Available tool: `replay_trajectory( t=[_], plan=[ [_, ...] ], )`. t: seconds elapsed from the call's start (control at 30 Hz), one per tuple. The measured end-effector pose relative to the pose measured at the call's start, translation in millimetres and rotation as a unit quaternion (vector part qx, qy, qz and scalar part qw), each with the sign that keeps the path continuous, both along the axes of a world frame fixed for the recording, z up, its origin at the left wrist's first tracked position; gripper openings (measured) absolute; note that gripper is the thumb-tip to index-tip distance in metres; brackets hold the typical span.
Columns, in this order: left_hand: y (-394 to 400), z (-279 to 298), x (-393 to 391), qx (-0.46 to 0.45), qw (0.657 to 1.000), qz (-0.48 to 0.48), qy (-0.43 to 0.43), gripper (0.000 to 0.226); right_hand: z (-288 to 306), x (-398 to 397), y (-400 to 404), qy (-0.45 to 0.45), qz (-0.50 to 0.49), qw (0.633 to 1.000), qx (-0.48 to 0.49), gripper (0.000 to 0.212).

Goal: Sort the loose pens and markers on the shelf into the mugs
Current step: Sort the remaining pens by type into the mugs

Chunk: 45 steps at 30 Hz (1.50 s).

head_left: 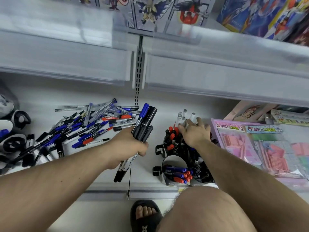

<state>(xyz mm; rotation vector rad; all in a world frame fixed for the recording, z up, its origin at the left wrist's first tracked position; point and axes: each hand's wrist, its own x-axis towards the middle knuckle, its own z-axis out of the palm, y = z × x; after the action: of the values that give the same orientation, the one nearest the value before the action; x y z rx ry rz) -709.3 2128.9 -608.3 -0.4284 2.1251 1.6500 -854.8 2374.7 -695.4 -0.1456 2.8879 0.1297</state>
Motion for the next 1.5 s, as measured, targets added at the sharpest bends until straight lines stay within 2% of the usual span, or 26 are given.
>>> replay_trajectory(
  t=[0.13, 0.23, 0.3, 0.37, 0.43, 0.47, 0.53, 0.6, 0.7, 0.87, 1.0, 1.17, 1.27, 1.37, 1.5],
  plan=[
    [-2, -1, 3, 0.008, 1.000, -0.009, 0.002, 0.064, 5, 2, 0, 0.015, 0.006, 1.000, 0.002, 0.070],
    [-2, 3, 4, 0.027, 0.999, -0.021, 0.013, 0.049, 29, 13, -10, 0.102, 0.006, 0.993, -0.055, 0.059],
    [-1, 8, 5, 0.039, 0.998, -0.033, 0.020, 0.046, 59, 23, -29, 0.146, -0.035, 0.968, -0.203, 0.056],
    [0, 13, 6, 0.048, 0.997, -0.051, 0.024, 0.046, 94, 35, -51, 0.096, -0.070, 0.917, -0.382, 0.049],
    [-1, 19, 8, 0.053, 0.996, -0.068, 0.028, 0.046, 132, 55, -70, 0.024, -0.082, 0.857, -0.508, 0.038],
    [-1, 21, 9, 0.053, 0.995, -0.074, 0.032, 0.046, 147, 67, -76, 0.001, -0.067, 0.847, -0.527, 0.035],
    [-2, 26, 12, 0.048, 0.995, -0.079, 0.043, 0.044, 169, 90, -84, -0.020, -0.010, 0.866, -0.499, 0.030],
    [-1, 31, 16, 0.047, 0.994, -0.084, 0.050, 0.045, 177, 104, -87, -0.013, 0.033, 0.888, -0.459, 0.016],
    [0, 39, 21, 0.071, 0.992, -0.092, 0.049, 0.045, 177, 112, -85, -0.002, 0.021, 0.879, -0.476, 0.019],
    [-3, 46, 30, 0.114, 0.989, -0.096, 0.010, 0.054, 180, 110, -70, 0.012, -0.081, 0.789, -0.608, 0.016],
    [-8, 47, 35, 0.149, 0.987, -0.061, -0.009, 0.041, 181, 110, -55, 0.025, -0.142, 0.705, -0.695, 0.012],
    [-10, 49, 41, 0.168, 0.984, -0.047, -0.027, 0.038, 178, 111, -30, 0.073, -0.188, 0.653, -0.730, 0.014],
    [-6, 49, 41, 0.172, 0.983, -0.056, -0.028, 0.032, 174, 116, -13, 0.106, -0.211, 0.640, -0.731, 0.017],
    [0, 48, 40, 0.177, 0.982, -0.061, -0.023, 0.026, 164, 117, 9, 0.153, -0.228, 0.651, -0.707, 0.010],
    [8, 42, 36, 0.158, 0.985, -0.067, -0.007, 0.014, 147, 113, 41, 0.247, -0.226, 0.733, -0.592, 0.019]
  ],
)
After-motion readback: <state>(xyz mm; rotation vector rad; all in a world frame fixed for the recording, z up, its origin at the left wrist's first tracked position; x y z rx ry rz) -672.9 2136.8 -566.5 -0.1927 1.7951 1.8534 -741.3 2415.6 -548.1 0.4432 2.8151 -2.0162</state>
